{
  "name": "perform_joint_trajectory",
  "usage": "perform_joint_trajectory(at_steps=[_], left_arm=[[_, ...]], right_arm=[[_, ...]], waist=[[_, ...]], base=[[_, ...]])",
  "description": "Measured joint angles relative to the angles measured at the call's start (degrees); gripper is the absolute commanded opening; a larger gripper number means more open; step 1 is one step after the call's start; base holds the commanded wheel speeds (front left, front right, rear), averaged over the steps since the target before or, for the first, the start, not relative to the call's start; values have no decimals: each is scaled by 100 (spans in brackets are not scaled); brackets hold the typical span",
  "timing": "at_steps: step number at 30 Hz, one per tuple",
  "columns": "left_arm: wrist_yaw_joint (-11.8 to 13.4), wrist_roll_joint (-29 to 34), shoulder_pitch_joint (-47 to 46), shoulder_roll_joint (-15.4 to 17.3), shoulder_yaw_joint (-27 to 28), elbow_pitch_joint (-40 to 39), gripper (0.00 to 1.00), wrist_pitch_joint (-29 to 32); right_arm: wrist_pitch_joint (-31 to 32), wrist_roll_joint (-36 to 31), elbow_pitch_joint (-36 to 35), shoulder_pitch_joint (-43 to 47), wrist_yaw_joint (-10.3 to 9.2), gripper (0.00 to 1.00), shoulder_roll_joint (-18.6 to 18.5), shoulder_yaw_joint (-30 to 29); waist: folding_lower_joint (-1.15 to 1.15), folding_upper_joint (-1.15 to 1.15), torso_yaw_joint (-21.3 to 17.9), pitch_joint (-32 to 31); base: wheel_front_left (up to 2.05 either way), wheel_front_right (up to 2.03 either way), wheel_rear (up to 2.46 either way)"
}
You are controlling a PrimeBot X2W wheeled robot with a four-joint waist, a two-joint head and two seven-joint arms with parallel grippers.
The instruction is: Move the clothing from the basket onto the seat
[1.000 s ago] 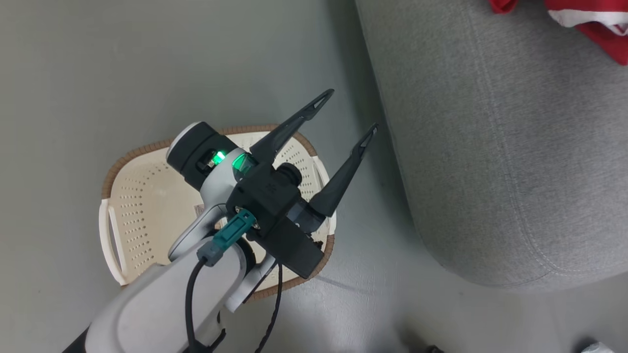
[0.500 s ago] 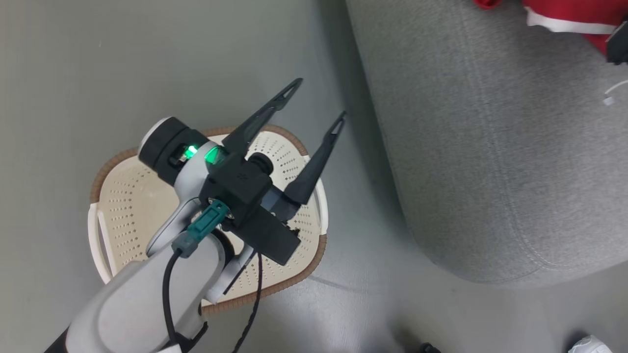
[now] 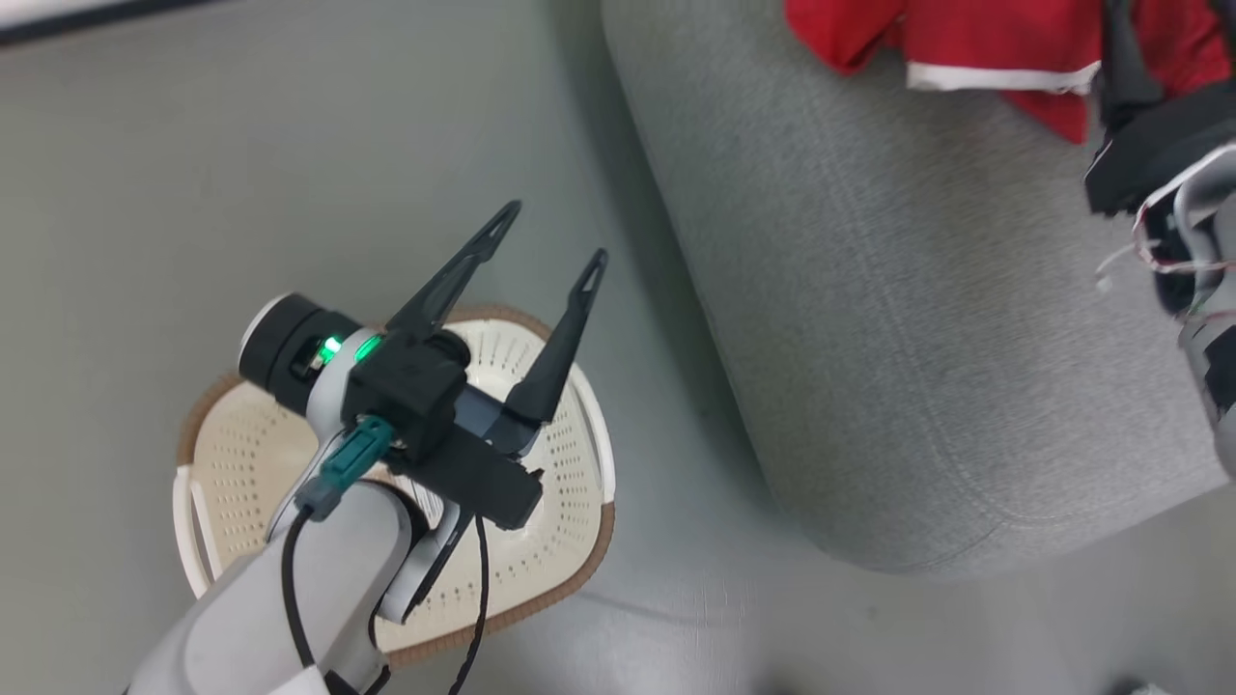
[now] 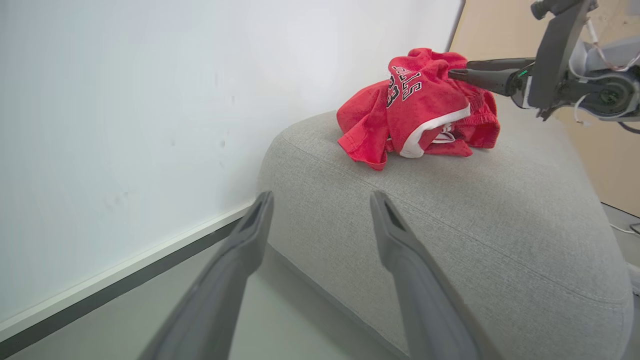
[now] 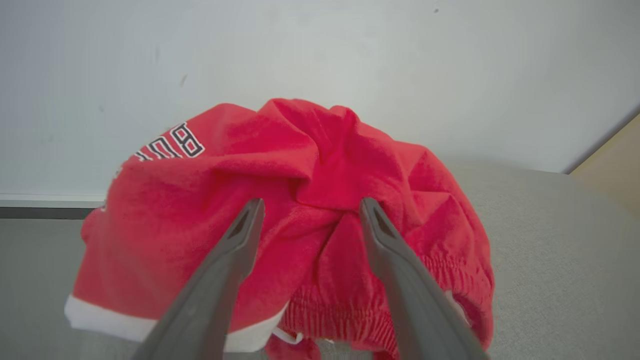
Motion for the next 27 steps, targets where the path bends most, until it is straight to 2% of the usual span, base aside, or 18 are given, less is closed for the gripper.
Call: perform_joint_trajectory(at_steps=[9,15,27], left_arm=[[101,-289,504,-223,439,402,100,-372],[154,-434,999,-359,864,733,100,-476],[157,-703,2043,-497,1524,1115,100,-554]], right_arm=[[-1,-75,-549,747,0,100,193,13],[-1,-74,-969,1428,-8,100,331,-8],[-1,-75,-1842,2777,-282,100,694,-21]], waist=[[-1,0,-16,-653],[-1,0,160,-1176],[-1,-1,705,-2069]], base=[[0,0,0],[0,0,0],[0,0,0]])
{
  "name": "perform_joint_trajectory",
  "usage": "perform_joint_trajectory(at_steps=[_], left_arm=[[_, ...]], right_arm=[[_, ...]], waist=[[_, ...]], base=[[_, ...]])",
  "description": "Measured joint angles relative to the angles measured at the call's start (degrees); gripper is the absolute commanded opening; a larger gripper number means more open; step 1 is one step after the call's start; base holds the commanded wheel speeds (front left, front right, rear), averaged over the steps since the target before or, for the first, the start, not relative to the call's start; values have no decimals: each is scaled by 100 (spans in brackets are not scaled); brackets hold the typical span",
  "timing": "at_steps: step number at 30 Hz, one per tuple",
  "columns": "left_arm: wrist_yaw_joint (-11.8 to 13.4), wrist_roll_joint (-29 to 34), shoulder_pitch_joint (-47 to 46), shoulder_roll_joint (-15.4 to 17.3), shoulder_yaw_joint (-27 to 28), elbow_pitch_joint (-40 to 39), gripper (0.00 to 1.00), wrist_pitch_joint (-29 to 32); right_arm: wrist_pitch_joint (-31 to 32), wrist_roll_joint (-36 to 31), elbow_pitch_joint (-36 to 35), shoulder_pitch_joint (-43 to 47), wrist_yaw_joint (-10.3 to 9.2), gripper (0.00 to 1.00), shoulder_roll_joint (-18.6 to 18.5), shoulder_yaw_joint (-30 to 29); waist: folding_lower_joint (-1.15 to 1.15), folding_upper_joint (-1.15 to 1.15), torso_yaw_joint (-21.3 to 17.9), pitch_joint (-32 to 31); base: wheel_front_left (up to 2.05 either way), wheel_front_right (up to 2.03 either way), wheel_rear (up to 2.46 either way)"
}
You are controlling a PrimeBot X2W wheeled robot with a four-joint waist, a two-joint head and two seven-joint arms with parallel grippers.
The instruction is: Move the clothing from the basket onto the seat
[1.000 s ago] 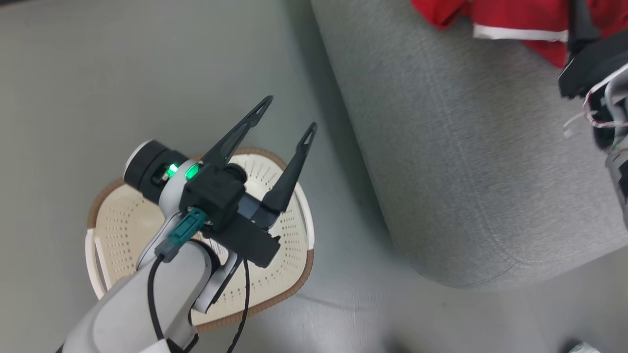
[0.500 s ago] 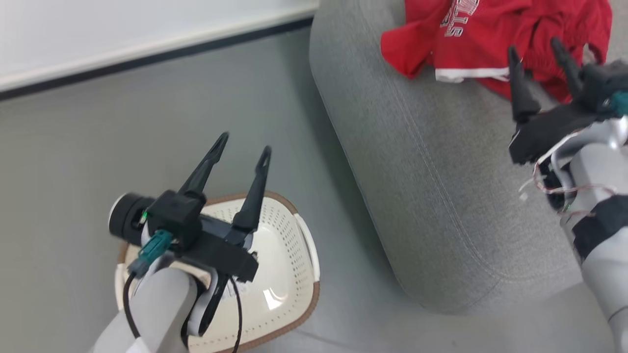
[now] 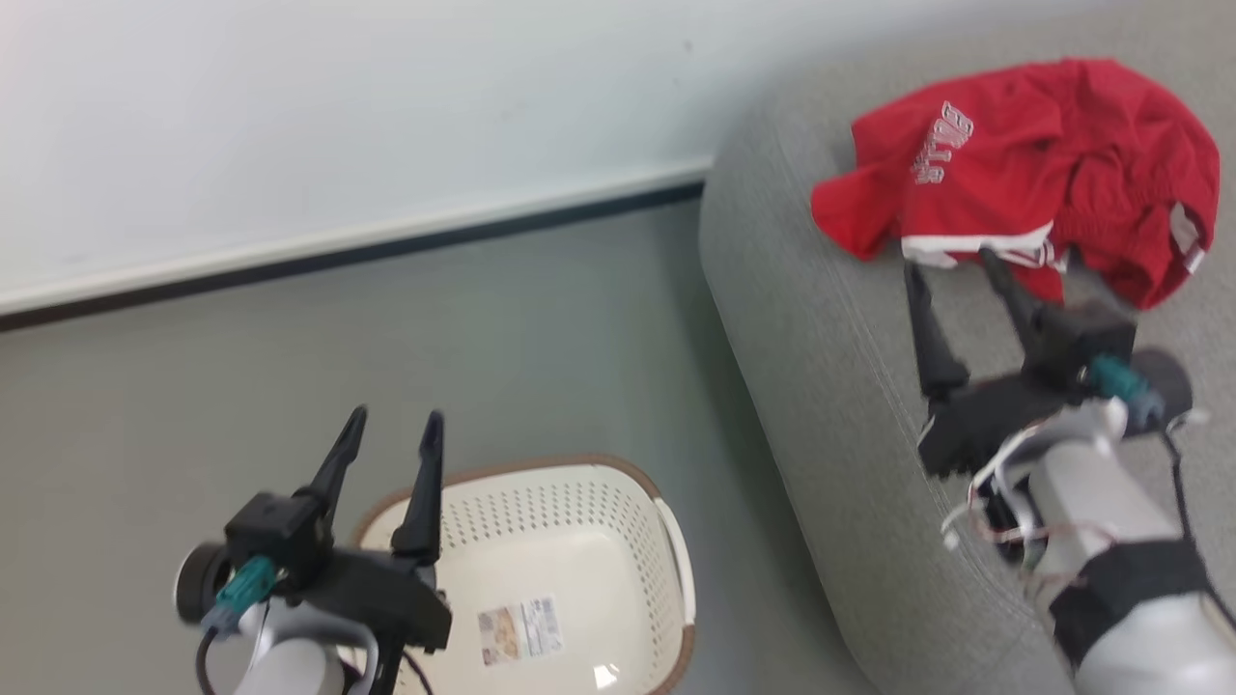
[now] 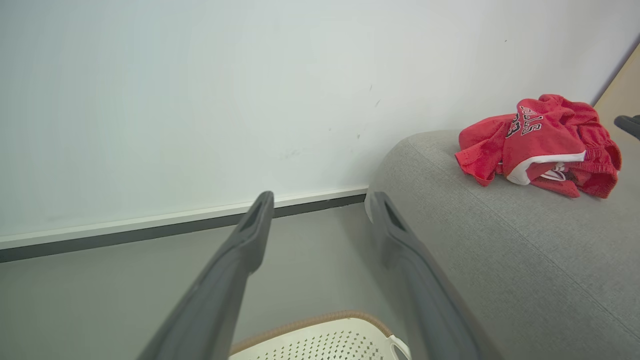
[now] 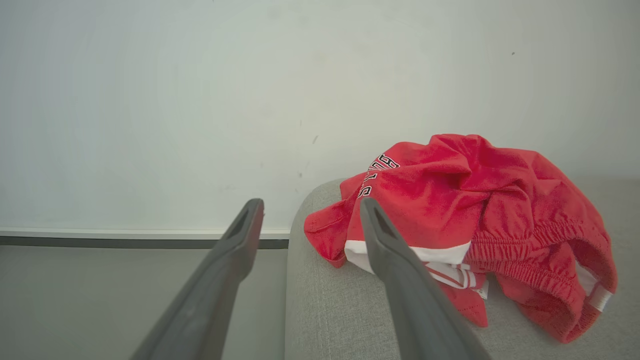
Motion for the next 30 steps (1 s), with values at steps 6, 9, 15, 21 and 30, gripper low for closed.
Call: perform_joint_trajectory(at_steps=[6,9,15,21,30], left_arm=[[0,13,554,-62,412,109,100,-23],[0,59,892,-65,609,90,100,-23],[0,174,1550,-74,1171,-160,100,-23],[0,380,1987,-119,1544,-483,100,-23],[0,623,2329,-274,1768,-977,100,-24]], right_arm=[[0,-48,-519,836,-210,100,172,79],[1,-59,-801,1222,-285,100,197,108],[1,-115,-1474,2026,-408,100,211,158],[1,-120,-2108,2586,-533,100,168,18],[1,-160,-2738,3356,-632,100,55,-230]], waist=[[0,0,258,-482],[0,0,369,-715],[0,0,550,-1107],[1,0,661,-1288],[1,1,639,-1284]], base=[[0,0,0],[0,0,0],[0,0,0],[0,0,0],[0,0,0]])
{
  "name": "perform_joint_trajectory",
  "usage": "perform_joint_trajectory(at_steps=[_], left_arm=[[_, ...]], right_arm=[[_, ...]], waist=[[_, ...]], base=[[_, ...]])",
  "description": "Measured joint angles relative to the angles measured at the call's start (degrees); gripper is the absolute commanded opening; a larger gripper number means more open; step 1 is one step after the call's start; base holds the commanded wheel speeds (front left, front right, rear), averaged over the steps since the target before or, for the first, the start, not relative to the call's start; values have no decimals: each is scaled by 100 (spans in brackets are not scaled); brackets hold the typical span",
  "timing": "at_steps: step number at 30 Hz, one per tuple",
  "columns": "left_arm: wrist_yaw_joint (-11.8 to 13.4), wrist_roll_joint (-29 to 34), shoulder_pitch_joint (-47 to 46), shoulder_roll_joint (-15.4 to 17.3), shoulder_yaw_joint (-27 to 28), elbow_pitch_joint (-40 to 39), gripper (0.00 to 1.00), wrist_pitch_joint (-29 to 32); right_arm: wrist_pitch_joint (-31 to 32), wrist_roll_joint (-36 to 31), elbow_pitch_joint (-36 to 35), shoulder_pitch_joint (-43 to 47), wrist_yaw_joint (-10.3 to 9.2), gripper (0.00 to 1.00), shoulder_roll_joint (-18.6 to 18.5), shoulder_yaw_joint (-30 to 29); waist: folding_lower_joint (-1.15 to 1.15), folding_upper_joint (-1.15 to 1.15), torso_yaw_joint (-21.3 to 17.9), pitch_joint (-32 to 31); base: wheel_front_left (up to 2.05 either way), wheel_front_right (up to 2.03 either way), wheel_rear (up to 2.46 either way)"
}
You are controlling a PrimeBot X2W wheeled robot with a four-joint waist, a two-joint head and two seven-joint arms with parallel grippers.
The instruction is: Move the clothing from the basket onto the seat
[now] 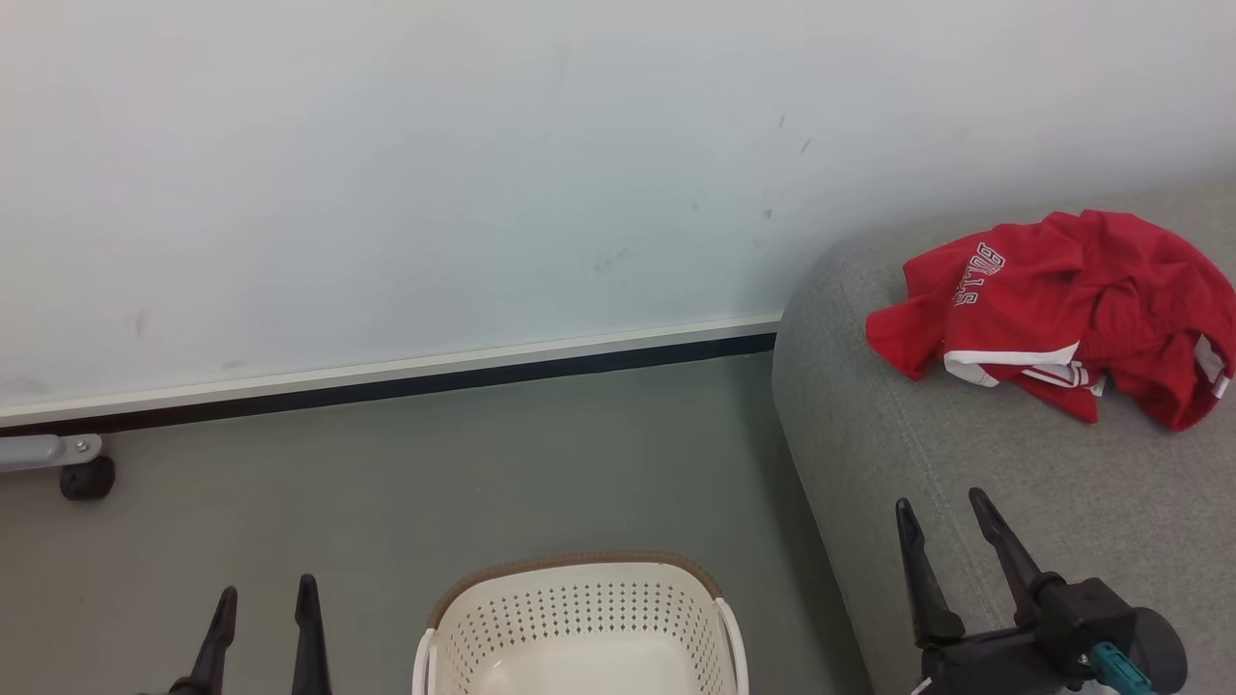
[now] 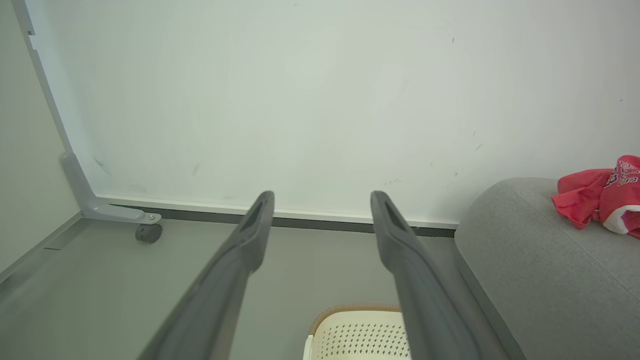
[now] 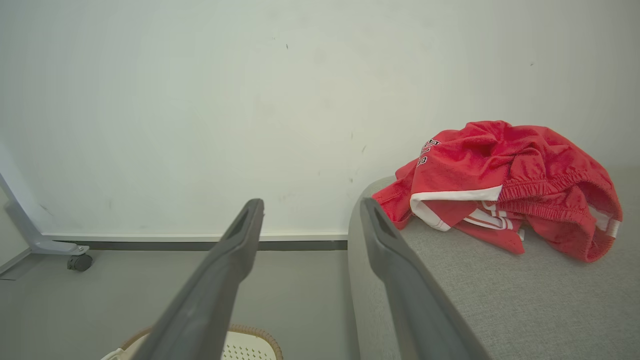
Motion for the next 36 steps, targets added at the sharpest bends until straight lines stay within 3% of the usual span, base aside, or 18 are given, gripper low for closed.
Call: perform_joint_trajectory(at_steps=[15,36], left_arm=[[1,179,183,-10,137,-254,100,0],[1,265,192,-27,108,-261,100,0]], right_arm=[[-1,-88,-550,261,-52,100,-12,-342],[-1,-162,-753,384,-93,100,-1,-485]], waist=[[0,0,-88,30],[0,0,-28,-94]], base=[[0,0,0],[0,0,0]])
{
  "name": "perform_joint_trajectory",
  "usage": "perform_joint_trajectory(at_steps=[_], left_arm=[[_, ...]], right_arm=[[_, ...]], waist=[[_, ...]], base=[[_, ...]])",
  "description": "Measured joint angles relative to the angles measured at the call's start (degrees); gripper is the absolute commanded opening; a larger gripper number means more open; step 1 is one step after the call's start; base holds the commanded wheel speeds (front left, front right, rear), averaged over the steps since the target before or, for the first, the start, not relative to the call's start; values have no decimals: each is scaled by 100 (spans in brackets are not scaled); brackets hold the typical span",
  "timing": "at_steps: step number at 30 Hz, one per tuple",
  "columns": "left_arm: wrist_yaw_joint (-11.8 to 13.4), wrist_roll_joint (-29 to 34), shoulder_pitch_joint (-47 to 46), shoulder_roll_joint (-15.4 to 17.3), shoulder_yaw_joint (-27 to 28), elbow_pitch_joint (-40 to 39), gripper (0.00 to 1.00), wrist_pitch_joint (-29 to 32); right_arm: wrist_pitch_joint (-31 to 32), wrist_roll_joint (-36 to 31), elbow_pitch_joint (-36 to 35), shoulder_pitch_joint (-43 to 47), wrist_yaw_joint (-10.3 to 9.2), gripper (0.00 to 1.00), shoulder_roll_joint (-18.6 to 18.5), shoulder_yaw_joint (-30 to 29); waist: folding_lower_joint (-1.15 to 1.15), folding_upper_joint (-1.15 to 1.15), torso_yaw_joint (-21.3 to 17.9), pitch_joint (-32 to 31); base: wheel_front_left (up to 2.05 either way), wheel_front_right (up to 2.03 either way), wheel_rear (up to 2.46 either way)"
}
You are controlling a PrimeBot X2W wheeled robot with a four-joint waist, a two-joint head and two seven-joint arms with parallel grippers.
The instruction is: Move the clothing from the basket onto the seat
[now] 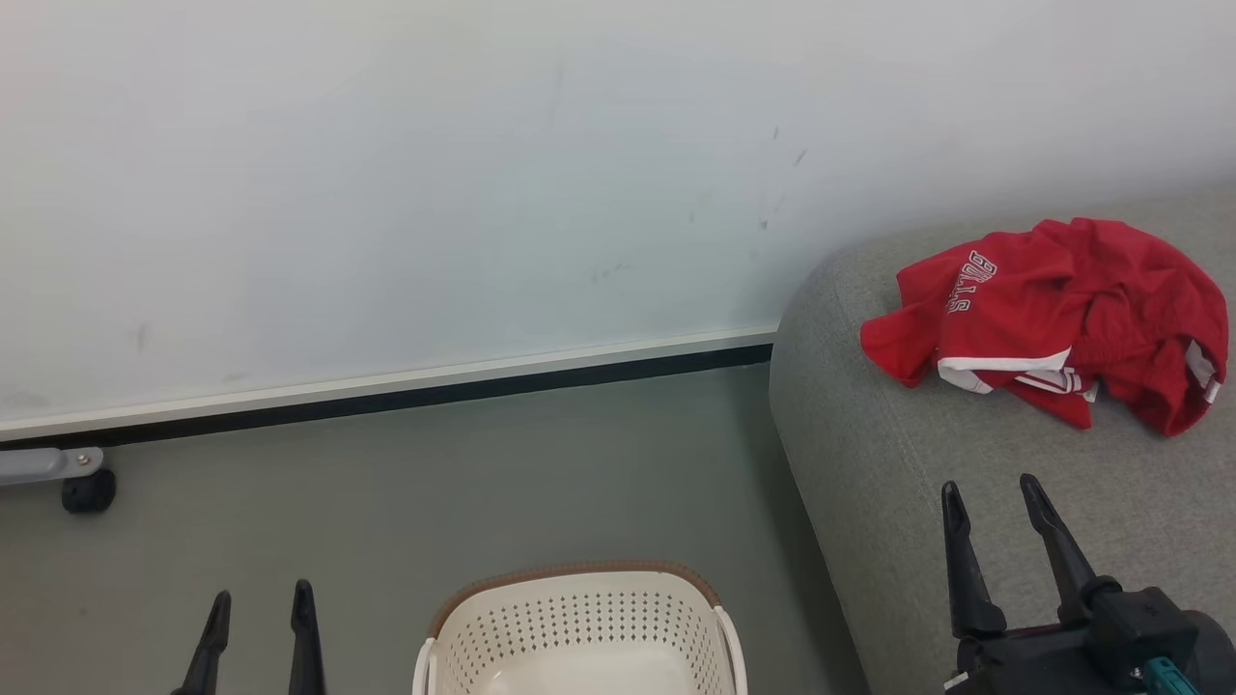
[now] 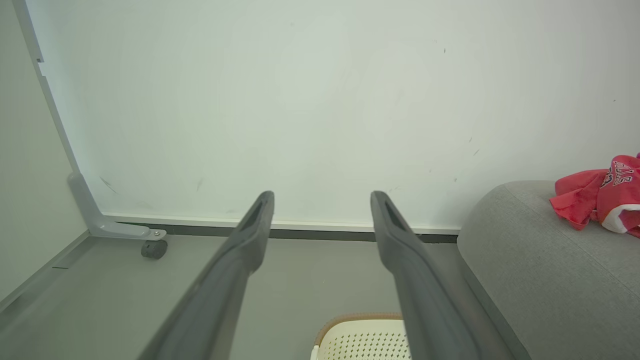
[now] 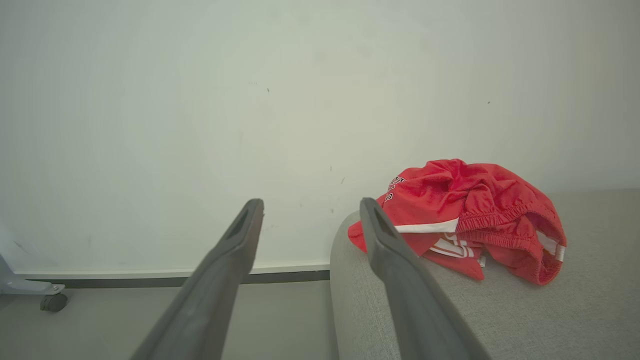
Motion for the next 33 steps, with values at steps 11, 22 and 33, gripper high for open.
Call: perform_joint_trajectory(at_steps=[11,22,33], left_arm=[[-5,149,12,-30,-29,33,0,9],[-68,-208,100,-192,-1,354,0,163],[-219,-977,-31,-255,138,446,0,392]], right_arm=[[11,-38,26,35,0,0,21,-36],[146,312,369,258,74,0,176,-137],[399,1189,493,214,213,0,265,-365]], waist=[[0,0,19,-21],[1,0,48,-3],[1,0,103,27]], base=[[0,0,0],[0,0,0],[0,0,0]])
